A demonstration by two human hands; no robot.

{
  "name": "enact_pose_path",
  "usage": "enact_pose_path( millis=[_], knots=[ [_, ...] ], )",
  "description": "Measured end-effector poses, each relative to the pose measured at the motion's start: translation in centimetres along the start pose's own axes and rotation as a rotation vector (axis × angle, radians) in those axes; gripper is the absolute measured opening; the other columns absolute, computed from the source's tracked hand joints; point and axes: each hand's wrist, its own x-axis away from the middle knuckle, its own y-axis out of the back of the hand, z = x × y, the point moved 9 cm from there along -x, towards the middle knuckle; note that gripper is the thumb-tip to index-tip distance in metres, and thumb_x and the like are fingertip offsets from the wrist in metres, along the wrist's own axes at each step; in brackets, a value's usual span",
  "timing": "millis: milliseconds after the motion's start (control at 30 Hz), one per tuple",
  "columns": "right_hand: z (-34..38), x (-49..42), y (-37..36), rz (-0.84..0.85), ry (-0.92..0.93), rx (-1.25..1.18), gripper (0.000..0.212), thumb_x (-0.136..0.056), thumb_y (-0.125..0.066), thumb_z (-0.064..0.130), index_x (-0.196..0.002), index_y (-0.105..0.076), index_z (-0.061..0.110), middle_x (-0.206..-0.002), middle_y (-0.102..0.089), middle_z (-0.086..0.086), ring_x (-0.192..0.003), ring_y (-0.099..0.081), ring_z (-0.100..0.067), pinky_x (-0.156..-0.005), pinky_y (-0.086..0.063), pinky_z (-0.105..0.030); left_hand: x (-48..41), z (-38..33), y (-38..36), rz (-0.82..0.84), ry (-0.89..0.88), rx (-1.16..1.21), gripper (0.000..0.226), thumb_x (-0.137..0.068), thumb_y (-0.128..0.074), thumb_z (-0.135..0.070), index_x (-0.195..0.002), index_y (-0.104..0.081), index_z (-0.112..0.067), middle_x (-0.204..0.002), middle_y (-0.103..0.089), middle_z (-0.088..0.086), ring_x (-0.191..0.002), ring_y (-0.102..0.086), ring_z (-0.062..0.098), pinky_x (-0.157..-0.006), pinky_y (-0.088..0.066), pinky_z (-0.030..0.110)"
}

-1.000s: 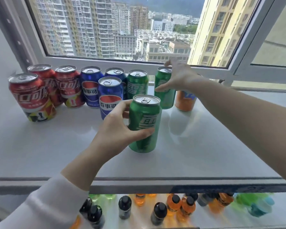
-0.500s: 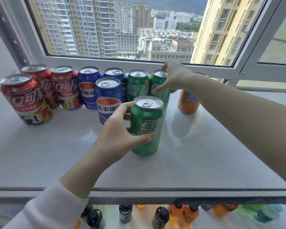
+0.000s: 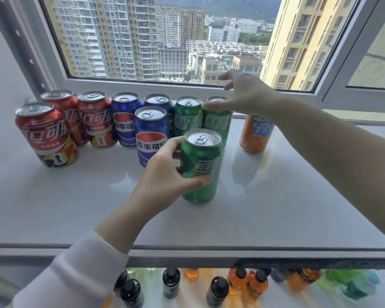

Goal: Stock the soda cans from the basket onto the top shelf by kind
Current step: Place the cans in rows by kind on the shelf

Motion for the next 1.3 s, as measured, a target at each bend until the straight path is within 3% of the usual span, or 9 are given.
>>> enact_pose_path(
  millis=[200,333,433,567,633,733,1100,1233,1300],
  knots=[
    [3.4,6.8,-1.1,0.211,0.095,-0.041,0.077,-0.060,-0.072,0.054,-0.127,-0.053,0.020,-0.122,-0.060,0.005,-0.100,-0.055,-0.008,-0.085,-0.042,-0.023,-0.6,-0.7,-0.4,-0.011,-0.034,-0.071,0.070,-0.059,-0.084,-0.020,-0.120,-0.049,-0.023,-0.108,-0.061,-0.005,-0.105,-0.057,0.011,-0.091,-0.049,0.023],
    [3.4,7.8,-1.9,0.143,0.116,0.009,0.071,-0.062,-0.078,0.045,-0.124,-0.058,0.018,-0.121,-0.061,0.004,-0.090,-0.050,-0.005,-0.079,-0.037,-0.018,-0.7,-0.9,-0.6,-0.002,-0.043,-0.088,0.075,-0.061,-0.084,-0.020,-0.126,-0.048,-0.019,-0.113,-0.061,-0.004,-0.106,-0.057,0.010,-0.094,-0.049,0.027],
    [3.4,7.2,-1.9,0.120,0.086,-0.046,0.067,-0.062,-0.082,0.038,-0.120,-0.061,0.014,-0.116,-0.063,0.003,-0.085,-0.053,-0.006,-0.068,-0.042,-0.014,-0.3,-0.8,-0.5,0.038,-0.042,-0.125,0.088,-0.063,-0.082,-0.018,-0.138,-0.037,-0.015,-0.126,-0.056,-0.002,-0.115,-0.053,0.007,-0.099,-0.044,0.019],
    [3.8,5.9,-2.3,0.144,0.066,-0.109,0.062,-0.063,-0.083,0.030,-0.117,-0.062,0.007,-0.117,-0.063,-0.002,-0.092,-0.060,-0.014,-0.086,-0.051,-0.028,1.5,-1.1,2.1,-0.005,-0.093,-0.238,0.085,-0.067,-0.078,-0.017,-0.140,-0.034,-0.009,-0.130,-0.051,-0.002,-0.119,-0.049,0.004,-0.091,-0.037,0.000],
    [3.9,5.3,-2.6,0.138,0.072,-0.095,0.061,-0.065,-0.081,0.030,-0.117,-0.062,0.004,-0.119,-0.063,-0.006,-0.097,-0.061,-0.019,-0.088,-0.050,-0.030,2.4,-1.5,4.2,-0.080,-0.136,-0.259,0.066,-0.071,-0.075,-0.018,-0.130,-0.046,-0.013,-0.119,-0.060,-0.004,-0.107,-0.057,0.001,-0.088,-0.044,0.005],
    [3.6,4.4,-3.0,0.131,0.068,-0.124,0.064,-0.066,-0.081,0.030,-0.122,-0.059,0.009,-0.121,-0.061,-0.002,-0.093,-0.056,-0.012,-0.072,-0.044,-0.015,2.6,-1.2,6.2,-0.147,-0.126,-0.261,0.046,-0.074,-0.073,-0.018,-0.116,-0.053,-0.020,-0.106,-0.063,-0.006,-0.100,-0.060,0.000,-0.081,-0.049,0.009],
    [2.8,3.3,-3.7,0.009,0.055,-0.209,0.069,-0.066,-0.081,0.031,-0.126,-0.055,0.010,-0.123,-0.060,-0.003,-0.097,-0.055,-0.011,-0.088,-0.043,-0.022,-0.1,-6.2,7.9,-0.210,-0.259,-0.414,0.037,-0.079,-0.070,-0.024,-0.114,-0.057,-0.019,-0.108,-0.060,-0.008,-0.093,-0.058,0.002,-0.077,-0.047,0.006],
    [1.5,4.4,-4.0,0.007,0.009,-0.335,0.084,-0.061,-0.083,0.031,-0.133,-0.046,0.008,-0.123,-0.058,-0.005,-0.101,-0.061,-0.016,-0.093,-0.049,-0.033,-3.1,-8.8,5.0,-0.055,-0.342,-0.658,0.041,-0.084,-0.063,-0.031,-0.123,-0.054,-0.020,-0.122,-0.057,-0.001,-0.108,-0.054,0.013,-0.094,-0.043,0.024],
    [0.3,5.1,-2.7,-0.035,0.012,-0.317,0.077,-0.062,-0.083,0.028,-0.129,-0.050,0.007,-0.120,-0.060,-0.005,-0.098,-0.063,-0.017,-0.091,-0.051,-0.035,-4.4,-8.7,3.6,0.024,-0.325,-0.788,0.046,-0.085,-0.060,-0.037,-0.128,-0.051,-0.021,-0.128,-0.053,0.005,-0.116,-0.049,0.020,-0.098,-0.040,0.032]
  ],
)
